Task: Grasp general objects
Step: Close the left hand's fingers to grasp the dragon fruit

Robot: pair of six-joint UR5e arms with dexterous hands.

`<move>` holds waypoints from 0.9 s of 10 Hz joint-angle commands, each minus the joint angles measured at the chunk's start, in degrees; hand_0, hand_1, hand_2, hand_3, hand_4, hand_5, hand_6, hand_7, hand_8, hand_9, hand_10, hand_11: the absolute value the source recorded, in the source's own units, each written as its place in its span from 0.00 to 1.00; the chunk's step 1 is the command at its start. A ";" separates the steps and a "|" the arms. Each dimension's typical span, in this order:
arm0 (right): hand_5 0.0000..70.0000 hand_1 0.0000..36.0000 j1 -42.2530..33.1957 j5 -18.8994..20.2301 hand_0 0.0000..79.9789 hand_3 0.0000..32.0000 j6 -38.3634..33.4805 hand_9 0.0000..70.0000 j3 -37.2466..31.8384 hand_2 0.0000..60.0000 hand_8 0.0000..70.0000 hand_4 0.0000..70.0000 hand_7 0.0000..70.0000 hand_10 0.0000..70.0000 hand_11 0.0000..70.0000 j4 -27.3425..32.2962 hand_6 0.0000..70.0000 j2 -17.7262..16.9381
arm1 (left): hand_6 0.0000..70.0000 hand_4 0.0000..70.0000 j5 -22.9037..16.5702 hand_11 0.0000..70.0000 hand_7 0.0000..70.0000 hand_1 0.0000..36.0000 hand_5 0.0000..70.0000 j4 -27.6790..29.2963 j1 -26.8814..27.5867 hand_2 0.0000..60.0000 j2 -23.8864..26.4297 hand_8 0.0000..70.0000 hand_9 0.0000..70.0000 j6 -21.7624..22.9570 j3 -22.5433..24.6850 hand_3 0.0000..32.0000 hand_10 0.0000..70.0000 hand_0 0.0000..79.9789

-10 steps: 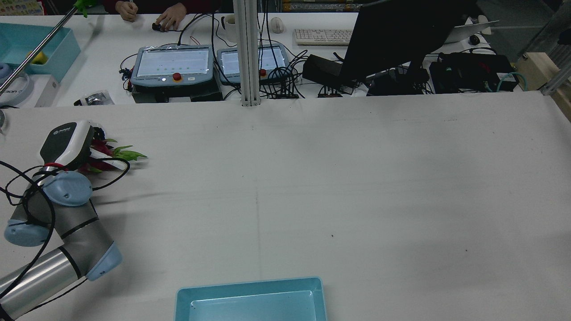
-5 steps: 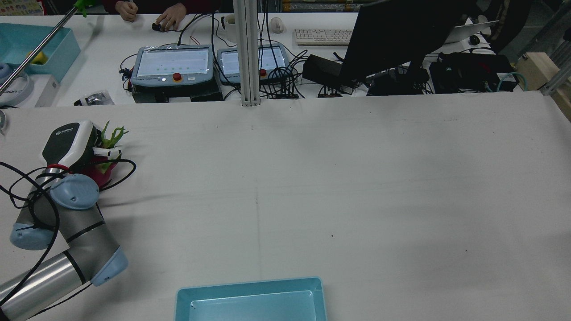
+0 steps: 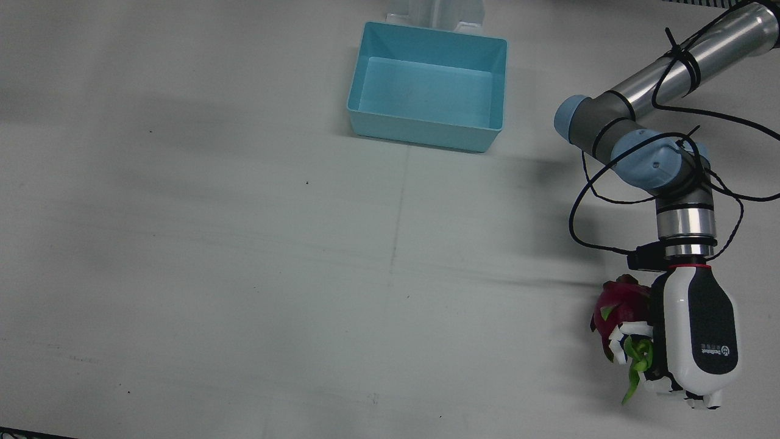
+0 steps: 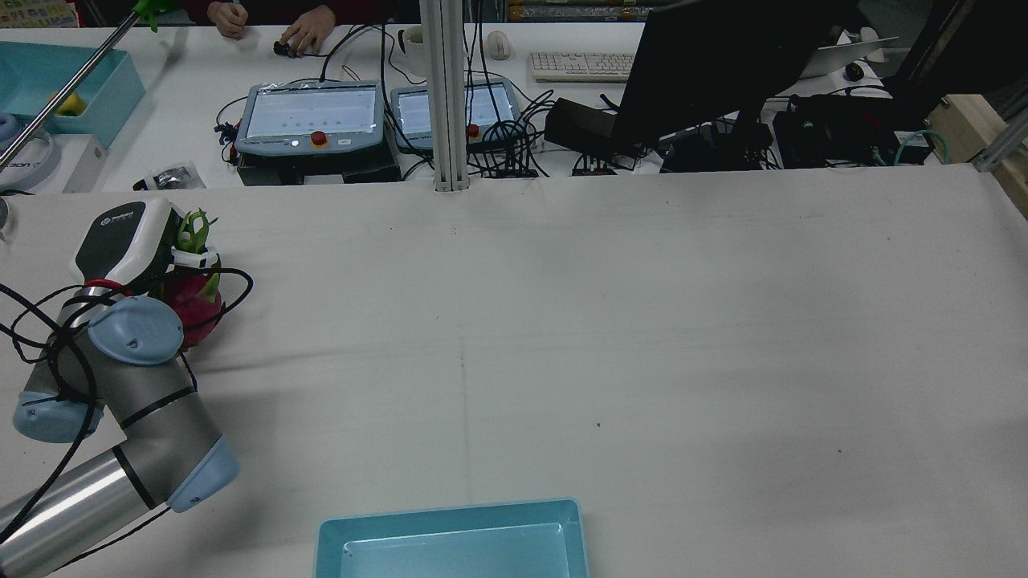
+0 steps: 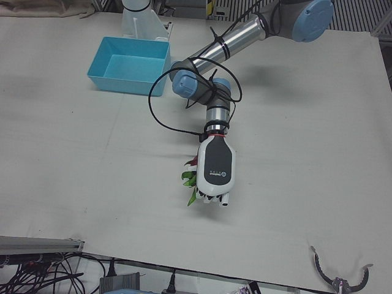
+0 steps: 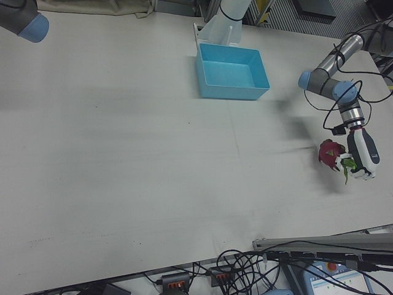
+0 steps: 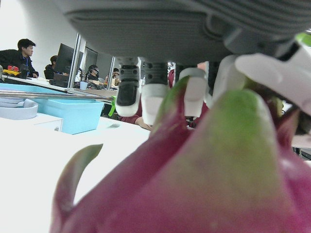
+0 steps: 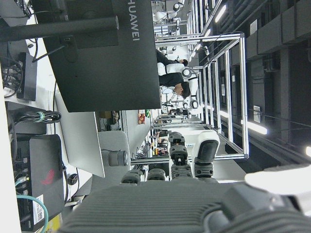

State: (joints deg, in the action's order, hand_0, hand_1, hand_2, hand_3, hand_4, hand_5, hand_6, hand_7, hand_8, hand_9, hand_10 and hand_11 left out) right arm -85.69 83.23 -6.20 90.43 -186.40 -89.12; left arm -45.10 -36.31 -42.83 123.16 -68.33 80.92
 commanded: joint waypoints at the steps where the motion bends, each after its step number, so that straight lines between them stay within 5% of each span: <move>1: 0.00 0.00 0.00 0.00 0.00 0.00 -0.04 0.00 0.01 0.00 0.00 0.00 0.00 0.00 0.00 -0.01 0.00 0.00 | 1.00 1.00 -0.43 1.00 1.00 0.28 1.00 -4.10 0.03 1.00 0.24 1.00 1.00 0.22 3.35 0.00 1.00 0.51; 4: 0.00 0.00 0.00 0.00 0.00 0.00 0.04 0.00 0.01 0.00 0.00 0.00 0.00 0.00 0.00 -0.01 0.00 0.00 | 1.00 1.00 -2.36 1.00 1.00 0.49 1.00 -7.79 0.29 1.00 1.28 1.00 1.00 0.04 3.54 0.00 1.00 0.59; 7: 0.00 0.00 -0.09 0.00 0.00 0.00 0.04 0.00 0.10 0.00 0.00 0.00 0.00 0.00 0.00 -0.01 0.00 0.00 | 1.00 1.00 -2.36 1.00 1.00 0.54 1.00 -13.51 1.87 1.00 4.45 1.00 1.00 -0.04 7.38 0.00 1.00 0.59; 9: 0.00 0.00 -0.09 0.00 0.00 0.00 0.04 0.00 0.10 0.00 0.00 0.00 0.00 0.00 0.00 -0.01 0.00 0.00 | 1.00 1.00 -2.36 1.00 1.00 0.49 1.00 -17.55 5.38 1.00 4.81 1.00 1.00 0.04 10.64 0.00 1.00 0.58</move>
State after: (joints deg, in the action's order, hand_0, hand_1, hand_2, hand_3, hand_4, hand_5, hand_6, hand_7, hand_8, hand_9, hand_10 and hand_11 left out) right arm -85.76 83.23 -6.15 90.50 -186.42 -89.14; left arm -47.37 -49.44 -40.84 127.14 -68.33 87.46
